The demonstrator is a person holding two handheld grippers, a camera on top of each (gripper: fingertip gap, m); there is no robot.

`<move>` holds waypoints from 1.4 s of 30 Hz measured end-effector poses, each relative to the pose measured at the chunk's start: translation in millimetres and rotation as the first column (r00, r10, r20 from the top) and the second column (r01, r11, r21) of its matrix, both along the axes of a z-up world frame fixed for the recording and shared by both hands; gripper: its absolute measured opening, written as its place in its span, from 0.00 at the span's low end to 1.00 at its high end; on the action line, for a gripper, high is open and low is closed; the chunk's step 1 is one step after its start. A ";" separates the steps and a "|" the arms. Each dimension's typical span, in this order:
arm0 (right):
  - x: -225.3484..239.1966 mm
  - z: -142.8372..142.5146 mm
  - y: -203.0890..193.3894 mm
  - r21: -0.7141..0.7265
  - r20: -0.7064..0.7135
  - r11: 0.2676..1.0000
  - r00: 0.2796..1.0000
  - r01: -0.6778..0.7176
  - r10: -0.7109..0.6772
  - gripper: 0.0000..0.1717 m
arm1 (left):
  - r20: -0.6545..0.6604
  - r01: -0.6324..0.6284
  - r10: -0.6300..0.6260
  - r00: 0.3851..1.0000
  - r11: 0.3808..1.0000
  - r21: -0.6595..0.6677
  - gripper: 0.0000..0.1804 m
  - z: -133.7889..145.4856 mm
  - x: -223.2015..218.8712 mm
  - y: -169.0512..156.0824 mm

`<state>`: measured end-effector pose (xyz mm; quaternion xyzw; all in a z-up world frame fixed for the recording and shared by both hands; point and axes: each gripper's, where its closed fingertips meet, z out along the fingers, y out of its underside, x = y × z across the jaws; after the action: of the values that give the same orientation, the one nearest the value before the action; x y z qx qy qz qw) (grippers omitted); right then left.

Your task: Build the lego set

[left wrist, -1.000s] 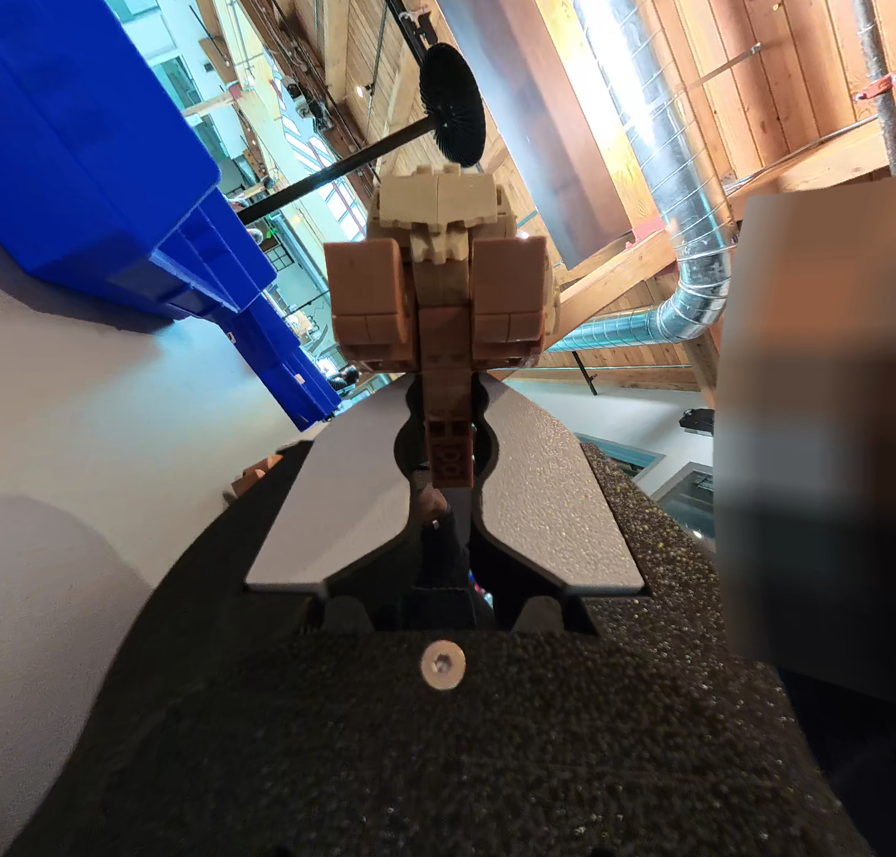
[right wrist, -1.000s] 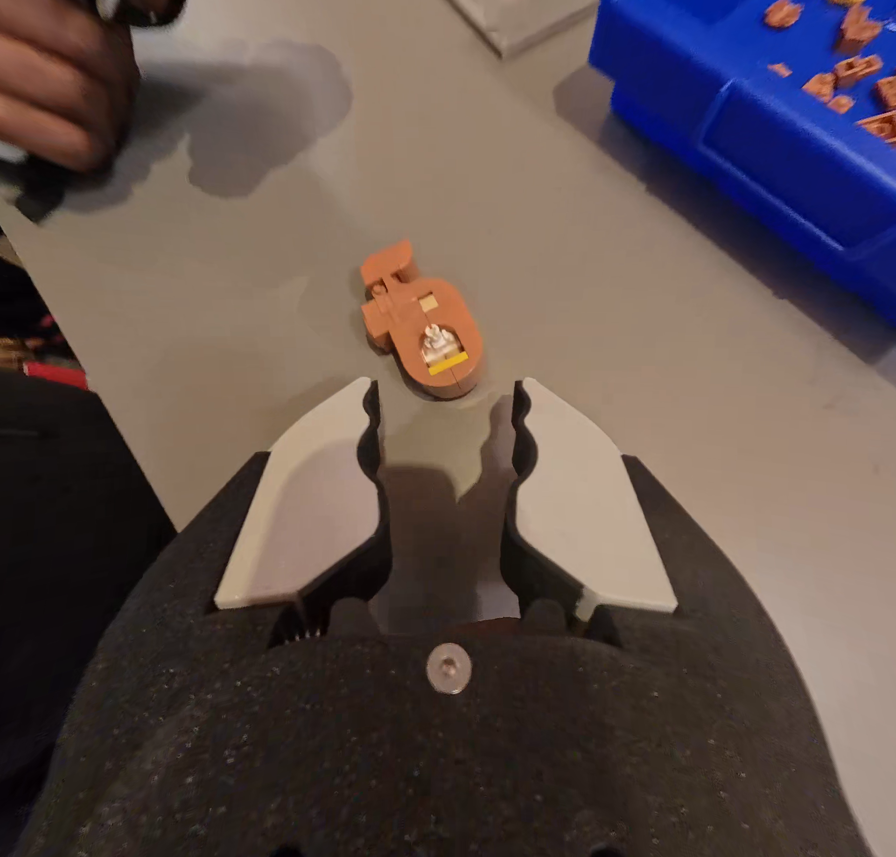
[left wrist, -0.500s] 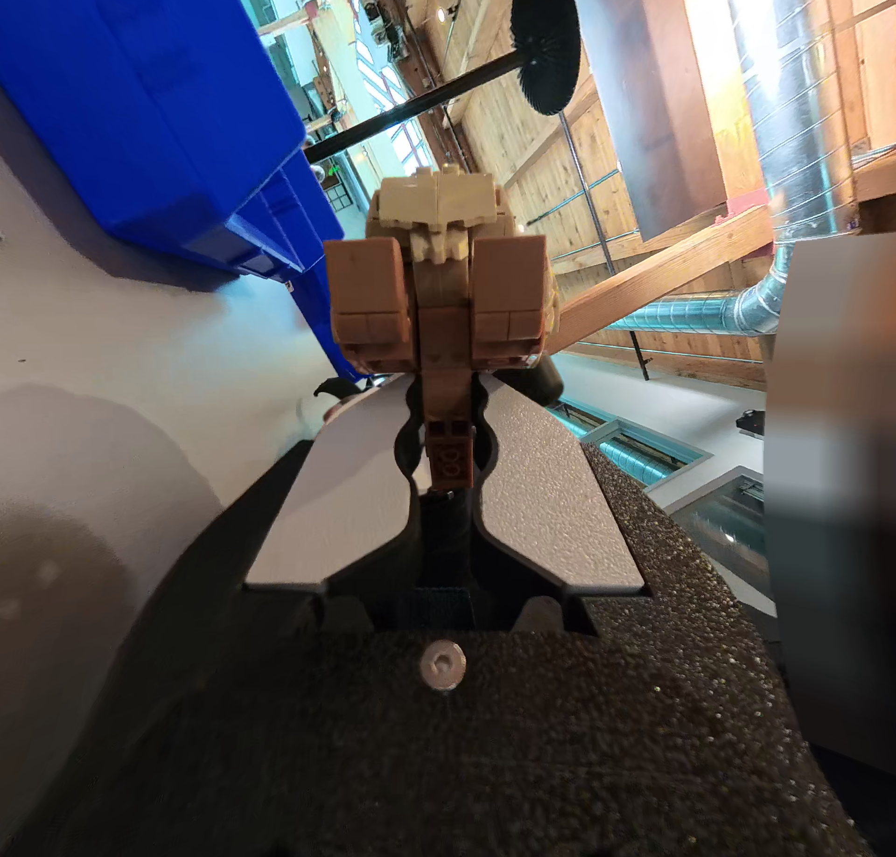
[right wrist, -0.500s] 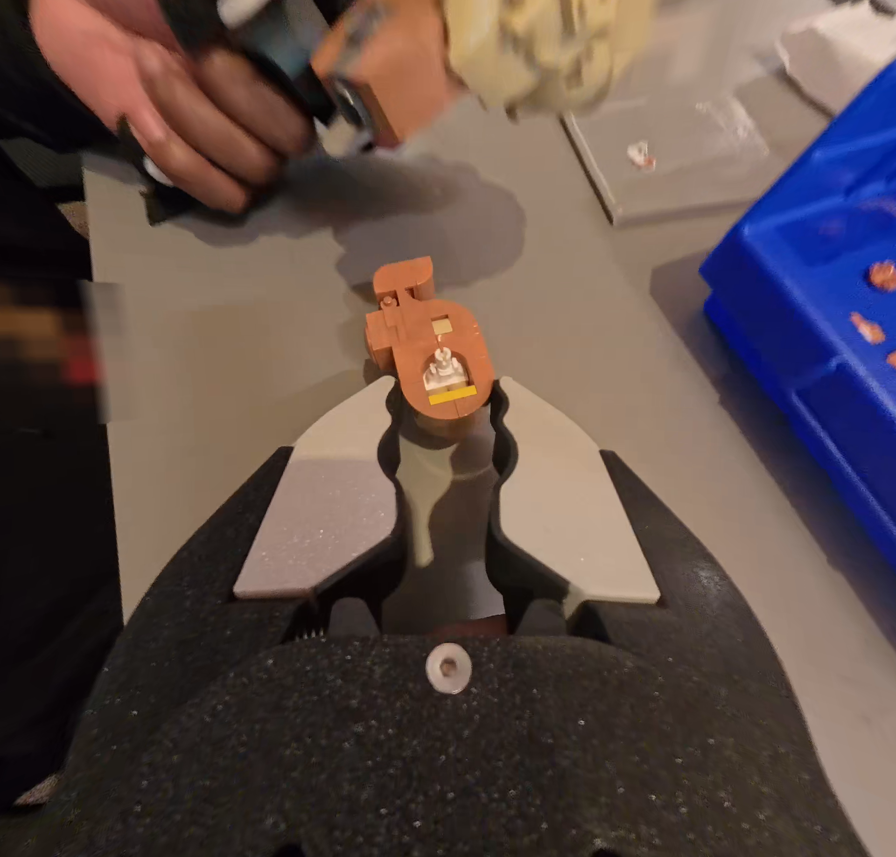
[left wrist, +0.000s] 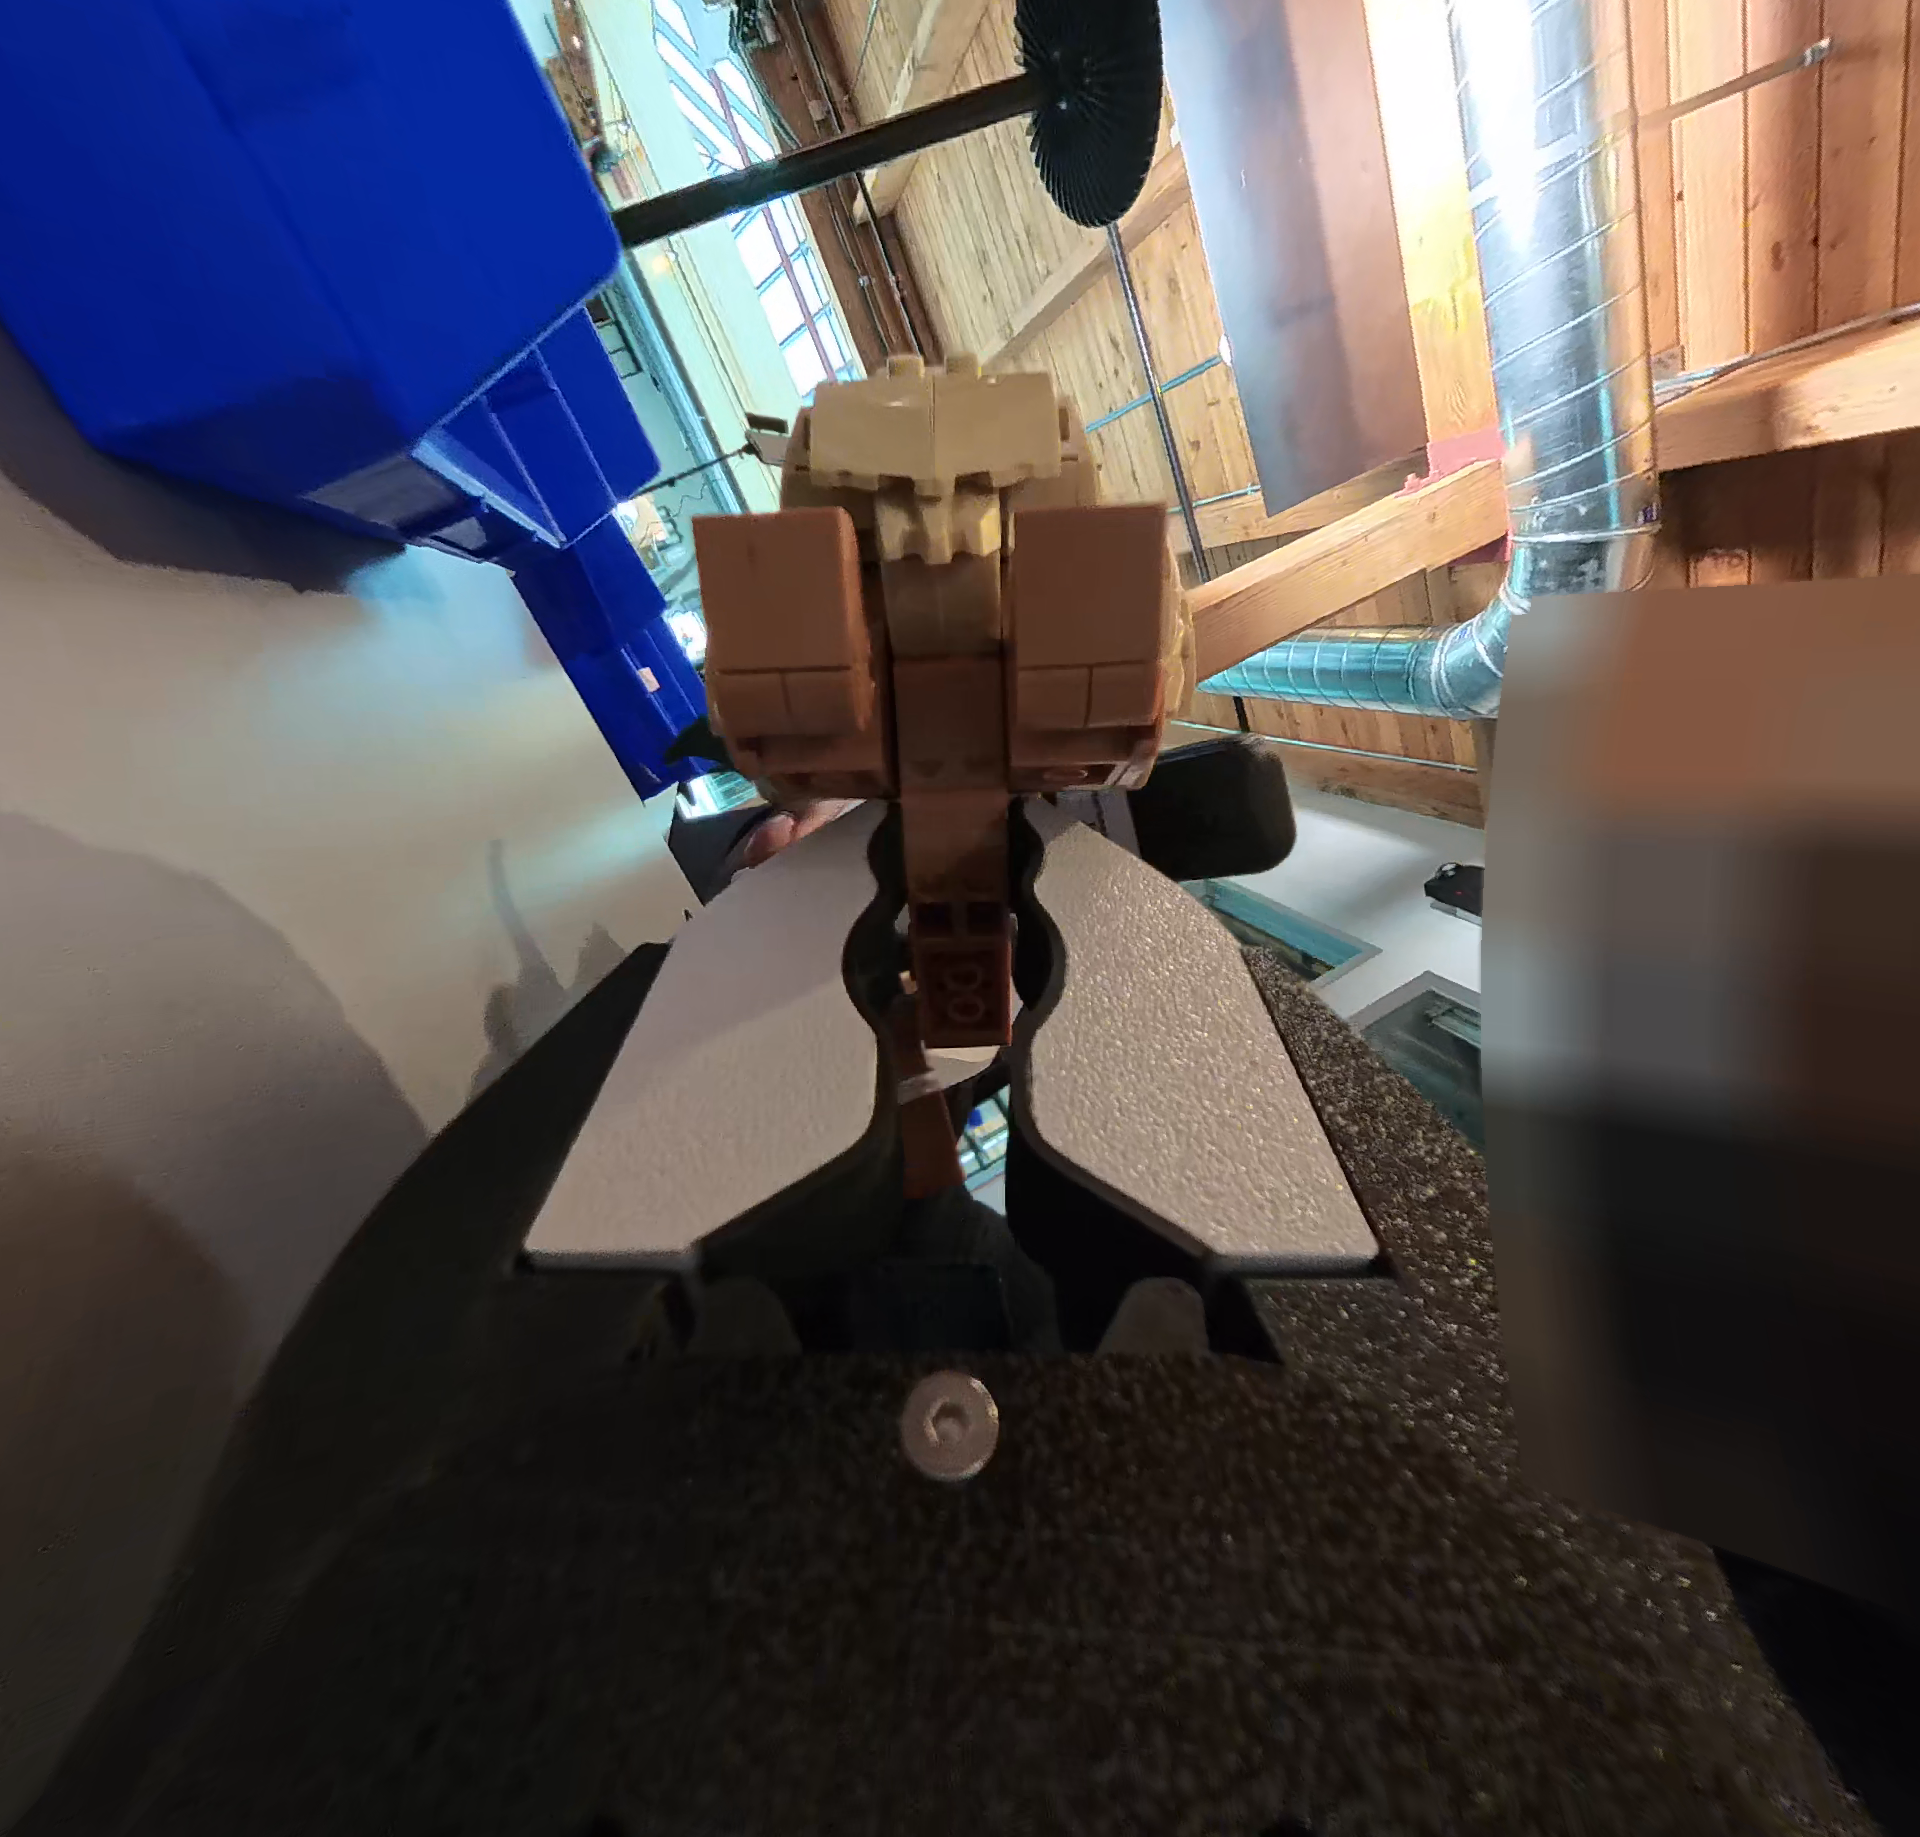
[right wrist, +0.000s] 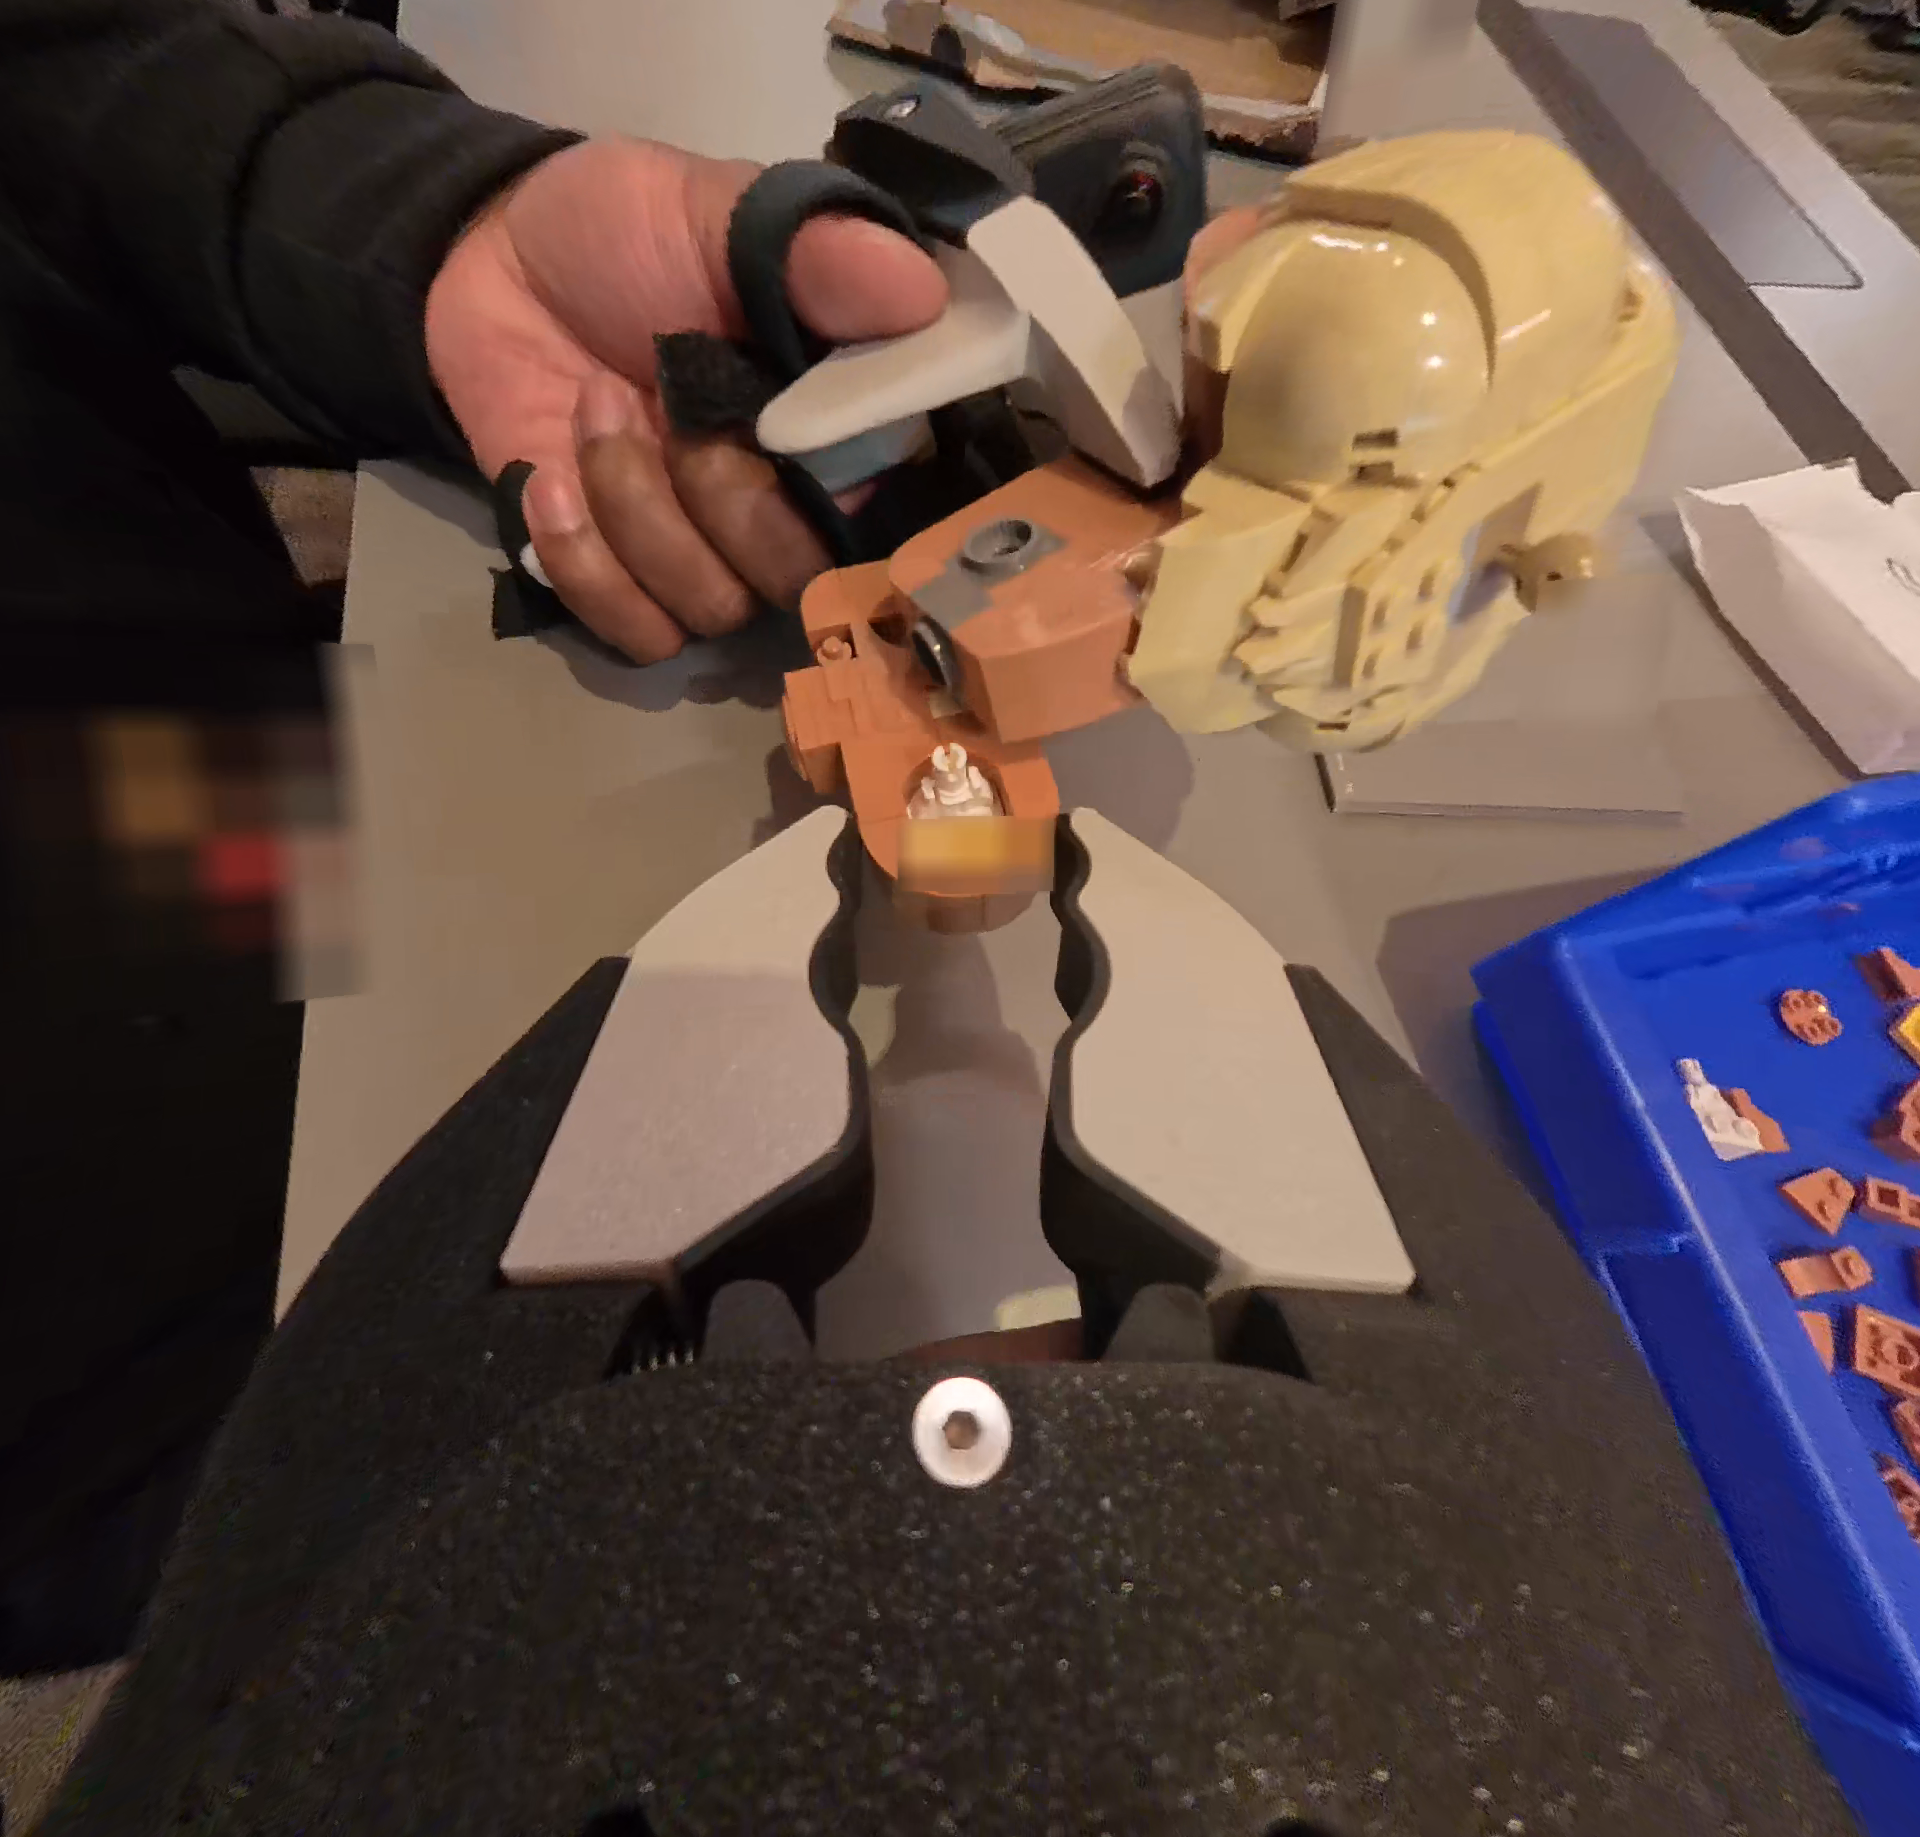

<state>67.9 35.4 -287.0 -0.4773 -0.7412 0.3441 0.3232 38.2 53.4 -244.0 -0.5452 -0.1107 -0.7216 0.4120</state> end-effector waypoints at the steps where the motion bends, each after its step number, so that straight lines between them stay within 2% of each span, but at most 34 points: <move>1: 0.0 -1.4 -0.4 0.017 0.023 1.000 1.000 -0.012 0.012 0.20 | -0.015 0.006 -0.006 1.000 1.000 0.005 0.10 0.0 1.4 -0.9; 5: -0.8 -1.0 -4.6 0.054 0.087 0.997 0.995 -0.062 0.057 0.20 | -0.061 0.022 -0.020 0.998 0.999 0.026 0.10 0.6 5.4 -4.2; 9: -2.8 0.1 -7.3 0.094 0.141 0.990 0.986 -0.102 0.088 0.20 | -0.047 0.028 -0.027 0.999 0.999 0.030 0.10 1.8 4.1 -6.1; 18: -6.7 3.5 -6.0 0.084 0.143 0.993 0.987 -0.085 0.072 0.20 | -0.012 0.018 -0.017 1.000 0.999 0.042 0.10 4.3 -3.6 -8.8; 24: -2.3 1.0 -1.5 0.102 0.128 0.993 0.991 -0.061 0.048 0.20 | -0.014 0.007 -0.004 1.000 0.974 0.228 0.10 28.6 -10.5 -24.9; 26: -2.7 0.6 -3.5 0.113 0.113 0.991 0.992 -0.070 0.057 0.20 | -0.038 0.014 -0.005 0.999 0.968 0.252 0.10 31.3 -11.5 -29.2; 30: -6.6 2.9 -6.0 0.182 0.115 0.980 0.992 -0.080 0.060 0.20 | -0.119 0.012 0.011 0.993 0.982 0.190 0.10 17.2 -11.3 -24.8; 42: -15.3 1.9 -5.7 0.249 0.172 0.964 0.984 -0.095 0.053 0.20 | -0.244 0.034 -0.007 0.970 0.994 0.107 0.10 4.6 -7.0 -24.4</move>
<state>52.5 29.8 -285.1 -0.4301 -0.8208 0.2169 0.3070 31.2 29.0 -239.4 -0.6071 -0.0139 -0.6586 0.4444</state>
